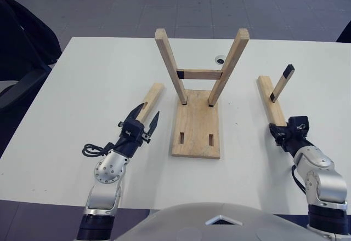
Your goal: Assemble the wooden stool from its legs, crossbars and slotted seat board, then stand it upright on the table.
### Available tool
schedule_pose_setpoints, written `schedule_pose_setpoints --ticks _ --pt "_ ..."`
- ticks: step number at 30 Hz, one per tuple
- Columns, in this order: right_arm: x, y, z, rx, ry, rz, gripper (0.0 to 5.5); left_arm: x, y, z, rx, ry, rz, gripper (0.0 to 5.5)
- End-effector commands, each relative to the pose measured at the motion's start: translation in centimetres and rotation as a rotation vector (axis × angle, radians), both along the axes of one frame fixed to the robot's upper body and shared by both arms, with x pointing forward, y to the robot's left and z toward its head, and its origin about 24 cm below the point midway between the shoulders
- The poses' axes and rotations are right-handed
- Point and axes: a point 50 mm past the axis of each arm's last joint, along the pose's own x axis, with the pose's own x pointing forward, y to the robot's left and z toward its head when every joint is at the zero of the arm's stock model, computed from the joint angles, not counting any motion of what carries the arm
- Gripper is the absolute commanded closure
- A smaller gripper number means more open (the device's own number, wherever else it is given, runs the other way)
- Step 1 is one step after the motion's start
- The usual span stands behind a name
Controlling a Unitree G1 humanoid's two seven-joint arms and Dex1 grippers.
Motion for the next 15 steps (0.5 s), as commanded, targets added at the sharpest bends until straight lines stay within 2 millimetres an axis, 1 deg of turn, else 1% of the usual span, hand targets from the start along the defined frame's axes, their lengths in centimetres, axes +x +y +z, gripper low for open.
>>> schedule_pose_setpoints --ticks 1,6,10,11,12,15 --pt "0.3 -0.1 0.5 -0.014 -0.024 -0.002 2.22 0.0 -0.1 -0.2 0.014 0.003 -0.003 2.86" --pt "1.4 -0.4 0.7 -0.014 -0.036 -0.001 1.31 0.0 -0.3 -0.2 0.013 0.002 -0.008 2.86" --pt "2.7 -0.1 0.8 0.012 -0.050 0.001 1.31 0.1 -0.3 -0.2 0.015 0.001 -0.011 2.86" --pt "2.9 0.0 0.7 0.025 -0.046 -0.004 1.49 0.1 -0.3 -0.2 0.015 0.001 -0.012 2.86" --pt "3.0 0.1 0.6 0.030 -0.043 -0.007 1.54 0.1 -0.3 -0.2 0.015 0.001 -0.012 2.86" --pt "2.9 0.1 0.2 0.044 -0.020 -0.015 2.19 0.1 -0.3 -0.2 0.015 0.002 -0.011 2.86"
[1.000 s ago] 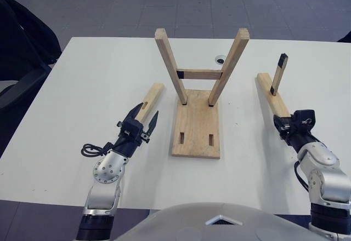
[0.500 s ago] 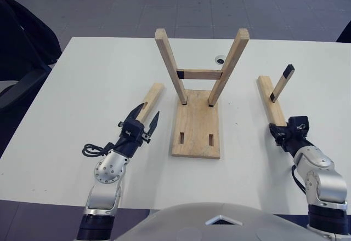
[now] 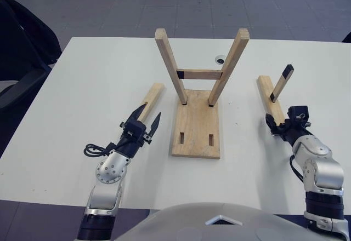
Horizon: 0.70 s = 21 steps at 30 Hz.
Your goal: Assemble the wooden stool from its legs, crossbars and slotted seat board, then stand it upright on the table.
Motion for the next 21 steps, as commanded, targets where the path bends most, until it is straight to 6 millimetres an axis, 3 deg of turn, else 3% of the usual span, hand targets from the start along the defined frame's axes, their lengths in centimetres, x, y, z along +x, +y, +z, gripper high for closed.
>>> schedule_pose_setpoints --ticks 1,8,14,17,21 --pt "-0.1 -0.1 -0.5 0.022 0.033 -0.017 2.36 0.1 0.0 0.0 0.001 -0.001 0.000 2.86" --pt "-0.9 -0.5 -1.2 0.033 0.088 -0.031 3.48 -0.1 -0.1 -0.1 -0.003 0.004 0.005 2.86" --pt "-0.8 -0.4 -1.0 0.030 0.070 -0.027 3.48 -0.1 -0.1 -0.1 -0.003 0.003 0.006 2.86" --pt "-0.2 -0.2 0.0 0.036 0.002 -0.026 3.48 0.0 0.0 0.0 -0.002 -0.002 0.009 2.86" --pt "1.7 0.5 3.9 0.030 -0.199 -0.011 3.48 0.2 0.3 0.4 -0.003 -0.024 0.022 2.86"
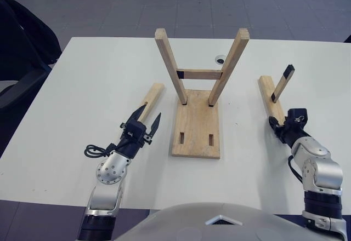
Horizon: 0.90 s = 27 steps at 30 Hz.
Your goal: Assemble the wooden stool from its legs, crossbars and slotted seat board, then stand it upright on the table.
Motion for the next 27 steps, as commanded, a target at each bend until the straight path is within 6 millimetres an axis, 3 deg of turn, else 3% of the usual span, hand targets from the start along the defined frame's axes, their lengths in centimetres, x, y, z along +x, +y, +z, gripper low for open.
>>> schedule_pose_setpoints --ticks 1,4,6,8,13,17,19,22,27 --pt "2.6 0.9 5.0 -0.014 -0.249 0.024 3.48 0.4 0.4 0.7 0.001 -0.037 0.022 2.86" --pt "4.1 1.9 8.6 0.010 -0.377 0.052 3.48 1.0 1.4 2.1 -0.036 -0.069 0.069 2.86" --pt "4.9 2.3 12.3 0.048 -0.499 0.073 3.48 2.3 3.6 4.7 -0.175 -0.086 0.148 2.86" --pt "5.1 2.8 15.1 0.090 -0.590 0.111 3.48 3.2 4.7 7.2 -0.335 -0.064 0.118 2.86" --pt "4.8 6.2 19.0 0.190 -0.651 0.408 3.48 3.1 2.9 12.4 -0.638 0.069 -0.209 2.86" --pt "4.4 8.4 20.9 0.382 -0.668 0.590 3.48 2.0 1.9 16.3 -0.776 0.121 -0.429 2.86" --pt "4.2 9.4 21.3 0.488 -0.643 0.696 3.48 1.6 1.0 17.8 -0.842 0.163 -0.530 2.50" --pt "3.6 11.3 20.6 0.603 -0.557 0.865 3.48 1.6 -0.6 18.2 -0.922 0.259 -0.605 2.07" --pt "2.9 13.5 19.2 0.776 -0.430 1.049 3.48 2.9 -2.6 16.7 -0.961 0.391 -0.651 1.31"
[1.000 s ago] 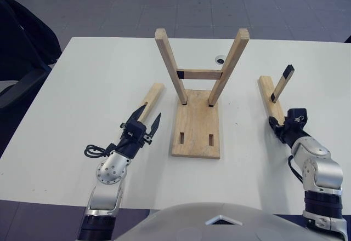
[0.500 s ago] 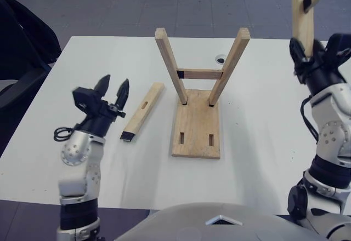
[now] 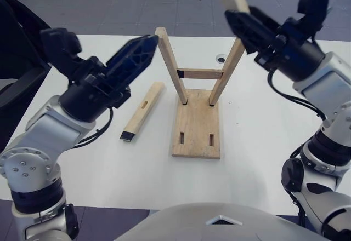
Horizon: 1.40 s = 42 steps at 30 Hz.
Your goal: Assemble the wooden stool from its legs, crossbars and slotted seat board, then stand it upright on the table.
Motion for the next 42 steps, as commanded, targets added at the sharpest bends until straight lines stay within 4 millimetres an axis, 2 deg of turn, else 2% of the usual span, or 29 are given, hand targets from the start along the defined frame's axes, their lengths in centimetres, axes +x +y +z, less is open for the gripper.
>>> schedule_pose_setpoints --ticks 1,5,9,13,19,25,30,42 --pt "-0.2 1.3 -0.6 0.044 0.058 0.144 3.48 1.1 -1.1 -1.0 -0.012 0.075 -0.053 1.16" --pt "-0.3 1.9 -0.8 0.067 0.079 0.252 3.48 1.7 -0.6 -0.5 -0.167 0.111 -0.118 0.93" --pt "-0.8 2.0 -0.7 0.096 0.086 0.329 3.48 2.1 -0.3 -1.2 -0.188 0.158 -0.133 0.93" --pt "-1.4 2.4 -0.8 0.097 0.093 0.385 3.48 1.9 -0.9 -1.3 -0.177 0.162 -0.184 0.93" --pt "-1.9 2.5 -1.1 0.086 0.107 0.413 3.48 1.2 -1.6 -0.9 -0.192 0.138 -0.251 0.00" --pt "-3.0 3.0 -1.7 0.064 0.129 0.481 3.48 1.4 -1.6 -0.7 -0.208 0.123 -0.264 0.00" --pt "-3.2 3.1 -1.9 0.054 0.131 0.490 3.48 1.1 -1.8 -0.9 -0.180 0.128 -0.307 0.00" --pt "-3.3 3.0 -2.6 0.024 0.152 0.493 3.48 1.0 -1.3 -1.0 -0.170 0.115 -0.332 2.14"
